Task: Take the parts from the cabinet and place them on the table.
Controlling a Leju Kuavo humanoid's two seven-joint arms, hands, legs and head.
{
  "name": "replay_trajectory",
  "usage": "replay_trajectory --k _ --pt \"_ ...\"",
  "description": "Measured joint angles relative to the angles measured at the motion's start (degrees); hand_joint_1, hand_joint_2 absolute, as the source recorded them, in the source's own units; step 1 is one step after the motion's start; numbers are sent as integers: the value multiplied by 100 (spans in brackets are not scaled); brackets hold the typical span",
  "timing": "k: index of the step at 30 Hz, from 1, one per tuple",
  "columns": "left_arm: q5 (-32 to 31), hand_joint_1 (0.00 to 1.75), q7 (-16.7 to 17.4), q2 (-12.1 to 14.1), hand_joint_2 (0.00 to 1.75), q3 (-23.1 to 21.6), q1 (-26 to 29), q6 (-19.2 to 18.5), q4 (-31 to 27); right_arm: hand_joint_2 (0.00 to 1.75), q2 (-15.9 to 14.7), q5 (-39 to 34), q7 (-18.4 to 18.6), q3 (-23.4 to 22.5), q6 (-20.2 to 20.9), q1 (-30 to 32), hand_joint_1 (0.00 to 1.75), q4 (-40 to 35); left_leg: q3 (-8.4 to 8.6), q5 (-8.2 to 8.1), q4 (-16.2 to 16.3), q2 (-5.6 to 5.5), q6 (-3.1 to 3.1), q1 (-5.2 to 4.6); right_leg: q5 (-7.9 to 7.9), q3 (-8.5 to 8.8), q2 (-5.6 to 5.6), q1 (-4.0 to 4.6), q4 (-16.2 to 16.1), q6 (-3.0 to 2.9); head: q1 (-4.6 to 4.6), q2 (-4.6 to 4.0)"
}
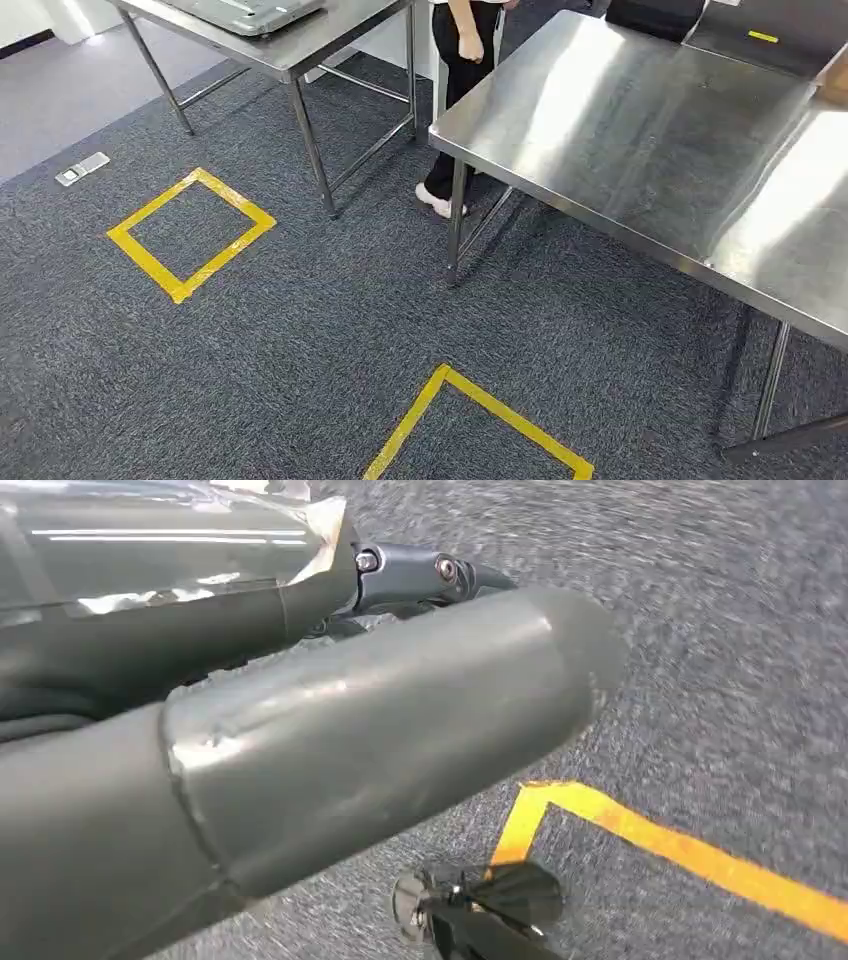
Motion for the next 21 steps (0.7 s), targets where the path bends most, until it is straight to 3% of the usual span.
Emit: replay_trajectory --k 1,3,5,6,7,8,10,11,12,14,15,16,17,20,21 --pt "-5 0 11 -7 0 0 -21 -4 0 0 -15 6 -7 2 0 0 0 -4 122 -45 -269 211 6 -34 -24 -2 -43 64 7 40 -6 0" --pt "-7 0 20 -9 0 0 -40 -7 0 0 -15 7 -13 4 0 -8 0 -2 95 -25 -261 56 86 -70 -43 -28 -117 79 -2 106 55 0" --pt "-15 0 22 -9 0 0 -25 -7 0 0 -13 13 -20 11 20 -32 0 -2 74 0 -288 -55 184 -138 -23 48 -220 77 -36 195 42 0" --pt "-15 0 31 -13 0 0 -23 -7 0 0 -15 24 -24 20 39 -34 0 -2 112 73 -358 -98 275 -74 -71 -16 -121 54 31 241 46 0" --pt "-24 0 31 -20 0 0 -30 -7 0 0 -26 26 -24 24 55 -28 0 -2 105 93 -379 -138 306 -100 -183 -54 124 41 183 227 61 0" --pt "-33 0 31 -15 0 0 -36 -7 0 0 -20 26 -24 31 59 -22 0 -2 85 111 -375 -187 344 -102 -401 -228 285 38 559 174 63 0" --pt "-42 0 24 -13 0 0 -42 -2 0 0 -15 39 -24 35 70 4 0 0 50 126 -374 -323 367 -119 -797 -696 359 37 1516 121 63 0" --pt "-44 0 24 -13 0 0 -40 0 0 0 -15 42 -24 39 72 8 0 0 41 134 -372 -396 376 -134 -863 -846 377 52 1821 148 68 0" --pt "-50 0 24 -15 0 0 -37 2 0 0 -24 44 -24 46 76 17 0 -2 41 138 -369 -479 376 -142 -802 -844 387 52 1804 189 59 0" --pt "-59 0 26 -20 0 2 -25 7 0 0 -33 59 -22 61 92 15 0 -2 48 144 -359 -622 364 -145 -437 -497 422 53 1077 289 68 0" --pt "-72 0 28 -22 0 0 -29 9 0 0 -37 61 -22 76 96 12 0 -2 49 154 -353 -700 348 -144 -209 -228 528 49 512 323 70 0" --pt "-87 0 33 -26 0 0 -32 9 0 0 -41 61 -20 87 96 10 0 -2 34 159 -348 -750 336 -141 -102 -72 793 27 150 318 74 0" --pt "-99 0 46 -24 0 0 -47 9 0 0 -41 59 -17 90 96 14 0 -2 11 142 -287 -826 297 -196 -60 -86 804 46 24 233 52 0" --pt "-109 0 125 -22 0 0 -29 9 0 0 -39 74 24 101 96 -13 0 -2 -32 184 -335 -960 188 -151 -42 -41 652 92 30 105 59 0" --pt "-109 0 149 -7 0 2 -23 9 0 0 -24 83 28 105 96 -26 0 0 -57 173 -286 -935 168 -140 2 -11 588 -17 -17 38 50 0"
